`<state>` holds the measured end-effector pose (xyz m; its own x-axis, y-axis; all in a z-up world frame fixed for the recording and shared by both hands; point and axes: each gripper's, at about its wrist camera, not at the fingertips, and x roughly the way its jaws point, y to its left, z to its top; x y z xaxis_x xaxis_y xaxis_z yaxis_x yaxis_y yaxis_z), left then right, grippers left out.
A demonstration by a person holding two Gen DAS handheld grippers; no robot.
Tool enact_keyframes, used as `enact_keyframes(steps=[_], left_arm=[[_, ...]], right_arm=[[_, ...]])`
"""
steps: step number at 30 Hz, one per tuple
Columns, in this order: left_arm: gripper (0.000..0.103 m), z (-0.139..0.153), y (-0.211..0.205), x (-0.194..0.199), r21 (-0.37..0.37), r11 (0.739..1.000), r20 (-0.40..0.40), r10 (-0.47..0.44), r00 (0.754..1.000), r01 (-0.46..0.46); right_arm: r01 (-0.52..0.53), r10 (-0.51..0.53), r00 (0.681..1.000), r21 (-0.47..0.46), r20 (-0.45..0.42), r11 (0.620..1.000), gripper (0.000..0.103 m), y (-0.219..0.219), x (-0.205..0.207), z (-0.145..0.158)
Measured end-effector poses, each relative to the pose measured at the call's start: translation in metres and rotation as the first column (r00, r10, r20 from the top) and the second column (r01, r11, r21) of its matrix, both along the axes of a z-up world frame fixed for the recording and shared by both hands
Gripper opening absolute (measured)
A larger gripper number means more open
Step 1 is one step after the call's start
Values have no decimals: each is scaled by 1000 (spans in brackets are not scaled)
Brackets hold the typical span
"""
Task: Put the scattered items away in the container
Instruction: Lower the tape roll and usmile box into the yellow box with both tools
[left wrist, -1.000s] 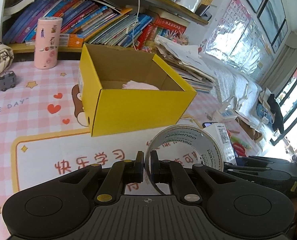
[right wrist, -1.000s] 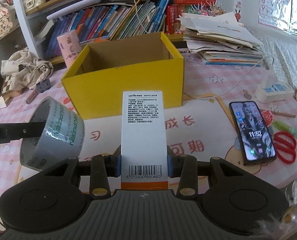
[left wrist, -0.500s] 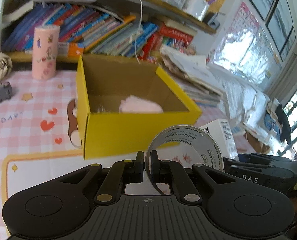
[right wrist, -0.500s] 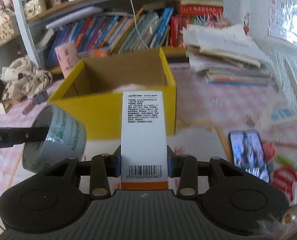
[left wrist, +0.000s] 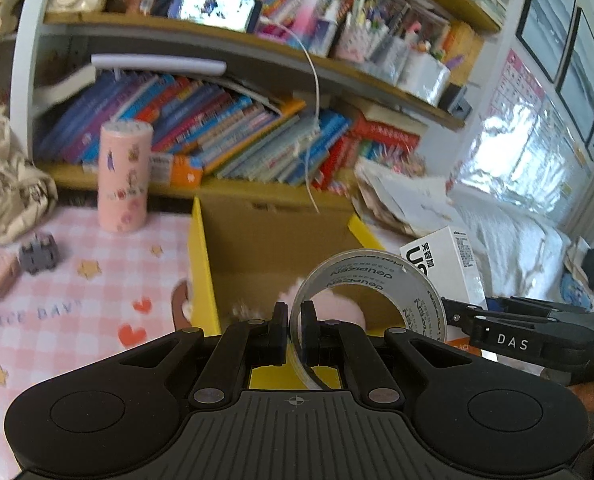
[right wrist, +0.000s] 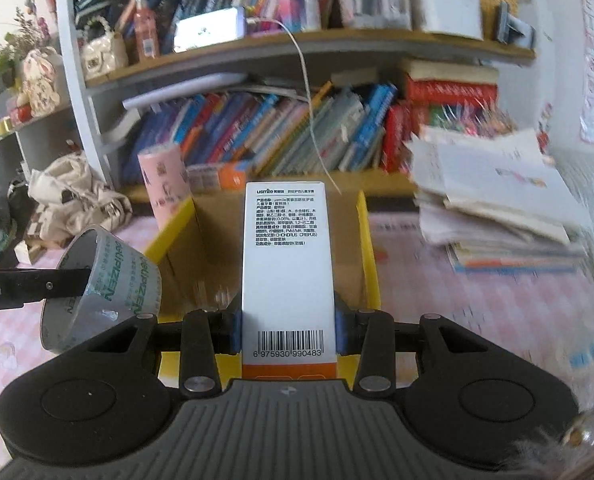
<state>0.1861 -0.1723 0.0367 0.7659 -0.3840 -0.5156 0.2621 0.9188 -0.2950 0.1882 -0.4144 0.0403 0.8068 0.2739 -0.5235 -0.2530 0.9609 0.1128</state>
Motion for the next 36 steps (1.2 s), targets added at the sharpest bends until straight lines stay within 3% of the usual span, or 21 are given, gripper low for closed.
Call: enact_keyframes(steps=[6,14,20,30,36], left_arm=[[5,6,-6,32,51,998,39,21,999,-23],[5,-21,-25,77,217,976,6,30,1000,-31],[5,-40,-43,95,334,942,-31,-17,999,27],[7,-59,-74,98,502,856,-42,-121,992,126],[10,-62,-74,99,521,846,-40,-112,993,117]], right_arm=[[-78,79,996,-38,44,996,38,11,46,12],[-175,173,985,-143,-29,974,37,34,112,-11],[-238,226,970,-186,-84,953,37,47,149,-31],[-333,297,936,-196,-190,922,37,63,182,-53],[-364,324,923,-199,-208,910,37,71,188,-57]])
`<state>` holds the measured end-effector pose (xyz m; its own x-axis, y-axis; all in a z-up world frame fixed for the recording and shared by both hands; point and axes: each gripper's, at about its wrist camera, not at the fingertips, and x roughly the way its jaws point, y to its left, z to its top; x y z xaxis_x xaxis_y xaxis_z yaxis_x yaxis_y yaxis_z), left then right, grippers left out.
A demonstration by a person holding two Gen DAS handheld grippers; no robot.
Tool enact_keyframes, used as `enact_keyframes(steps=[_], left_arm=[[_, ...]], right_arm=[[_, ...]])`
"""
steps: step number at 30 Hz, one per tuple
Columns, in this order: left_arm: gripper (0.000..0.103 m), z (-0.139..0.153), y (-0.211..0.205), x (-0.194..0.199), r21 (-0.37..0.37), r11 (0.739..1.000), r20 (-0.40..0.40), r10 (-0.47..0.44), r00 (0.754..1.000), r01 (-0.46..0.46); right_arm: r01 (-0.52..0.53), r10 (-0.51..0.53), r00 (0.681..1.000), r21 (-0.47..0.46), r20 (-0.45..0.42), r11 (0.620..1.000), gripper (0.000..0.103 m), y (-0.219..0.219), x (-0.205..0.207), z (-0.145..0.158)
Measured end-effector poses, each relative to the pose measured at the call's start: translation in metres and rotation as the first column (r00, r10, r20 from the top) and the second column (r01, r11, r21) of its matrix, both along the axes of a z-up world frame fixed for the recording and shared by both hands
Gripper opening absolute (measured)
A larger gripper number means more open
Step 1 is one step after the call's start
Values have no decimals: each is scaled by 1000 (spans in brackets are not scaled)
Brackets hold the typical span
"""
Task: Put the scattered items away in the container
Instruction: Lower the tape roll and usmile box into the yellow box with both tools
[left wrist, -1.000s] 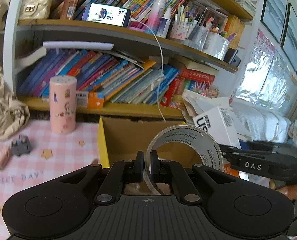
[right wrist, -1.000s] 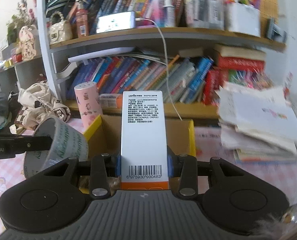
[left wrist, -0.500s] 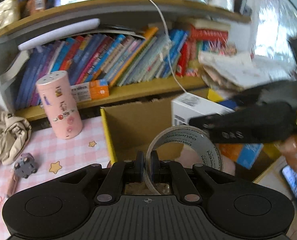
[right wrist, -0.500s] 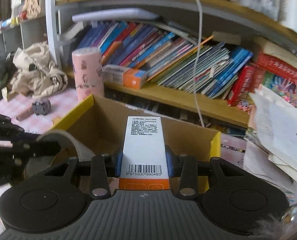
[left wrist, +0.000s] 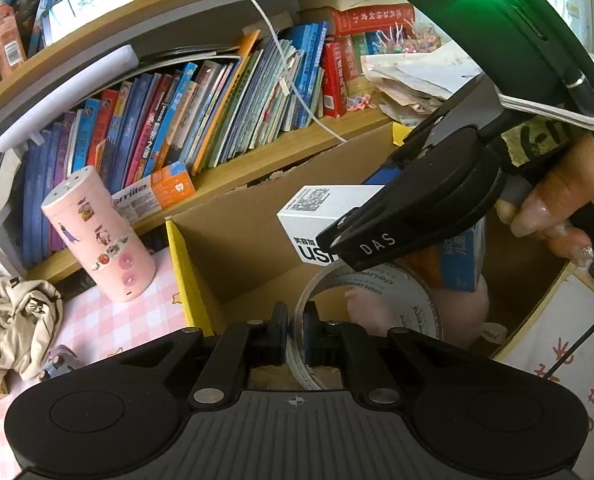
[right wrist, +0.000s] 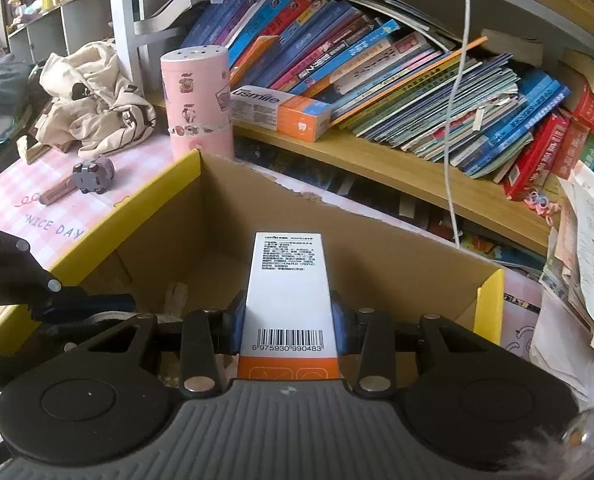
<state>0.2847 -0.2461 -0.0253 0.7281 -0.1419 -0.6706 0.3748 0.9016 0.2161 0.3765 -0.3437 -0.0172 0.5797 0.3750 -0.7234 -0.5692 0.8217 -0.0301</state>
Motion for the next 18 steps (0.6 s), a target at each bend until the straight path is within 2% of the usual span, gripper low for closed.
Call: enact_keyframes(steps=[5,6,7,9,13,18], left_arm=[[19,-2,2,0,14,1000,-11,11,1000,-11],[27,-2,2,-1,15,1000,-11,14,1000,-14],[41,-1,2,-2,19,1000,-2,18,1000,-18],[63,1,2,-7,29,999,26,25,999,-26],[75,10,1,-17,38,999,78,31,996,-34],[77,17,8,-29,35,997,105,70,992,-74]], right_arm=[[-9,9,1000,-8,-5,1000,37,4,4,-2],[-10,10,1000,-8,-6,1000,37,5,5,-2],[-11,11,1000,-8,-7,1000,37,6,6,-2],[-11,11,1000,-7,-9,1000,37,6,7,-2],[-9,9,1000,5,-18,1000,37,7,10,-2],[-18,18,1000,5,-21,1000,37,11,12,-3]])
